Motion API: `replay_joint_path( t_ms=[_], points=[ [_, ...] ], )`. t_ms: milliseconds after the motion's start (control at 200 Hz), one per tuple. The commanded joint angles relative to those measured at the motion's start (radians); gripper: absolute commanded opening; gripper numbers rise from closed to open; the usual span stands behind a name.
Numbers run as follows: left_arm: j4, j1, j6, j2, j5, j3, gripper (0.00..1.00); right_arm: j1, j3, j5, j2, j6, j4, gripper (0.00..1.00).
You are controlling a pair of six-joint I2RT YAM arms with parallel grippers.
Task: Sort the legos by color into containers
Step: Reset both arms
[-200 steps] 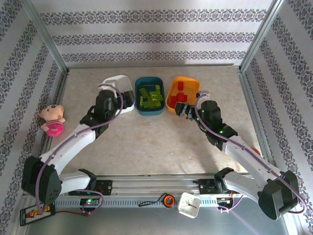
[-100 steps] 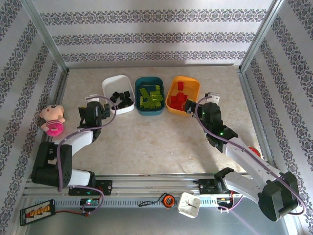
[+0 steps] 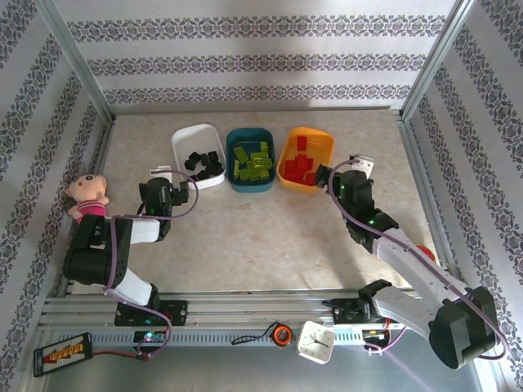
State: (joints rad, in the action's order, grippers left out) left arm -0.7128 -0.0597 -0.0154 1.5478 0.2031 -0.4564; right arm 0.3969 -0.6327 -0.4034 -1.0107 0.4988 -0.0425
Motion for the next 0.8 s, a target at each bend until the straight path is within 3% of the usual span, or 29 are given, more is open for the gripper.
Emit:
replay_joint_path(
  t_ms=[0,45,125,180,410,600,795],
  points=[
    [-0.240,0.027,0.011,0.029,-0.093,0.096,0.99,-0.016,0.021,-0.001,-0.002,-0.016,-0.028,0.98],
    [-0.454,0.027,0.020,0.078,-0.081,0.151,0.99,-0.020,0.027,0.008,0.002,-0.032,-0.036,0.98],
    [-0.239,0.027,-0.004,0.029,-0.063,0.087,0.99,-0.030,0.037,0.035,0.007,-0.072,-0.056,0.98],
    [-0.307,0.029,0.000,0.056,-0.043,0.094,0.99,-0.042,0.041,0.054,0.006,-0.100,-0.065,0.98],
    [-0.294,0.032,-0.009,0.050,-0.028,0.093,0.99,-0.099,0.073,0.038,-0.009,-0.149,-0.159,0.98],
    [-0.279,0.032,-0.004,0.048,-0.046,0.088,0.99,-0.152,0.070,0.008,-0.067,-0.315,-0.261,0.98],
    [-0.284,0.032,-0.003,0.048,-0.047,0.088,0.99,-0.230,0.066,0.071,-0.181,-0.431,-0.369,0.98]
  ],
)
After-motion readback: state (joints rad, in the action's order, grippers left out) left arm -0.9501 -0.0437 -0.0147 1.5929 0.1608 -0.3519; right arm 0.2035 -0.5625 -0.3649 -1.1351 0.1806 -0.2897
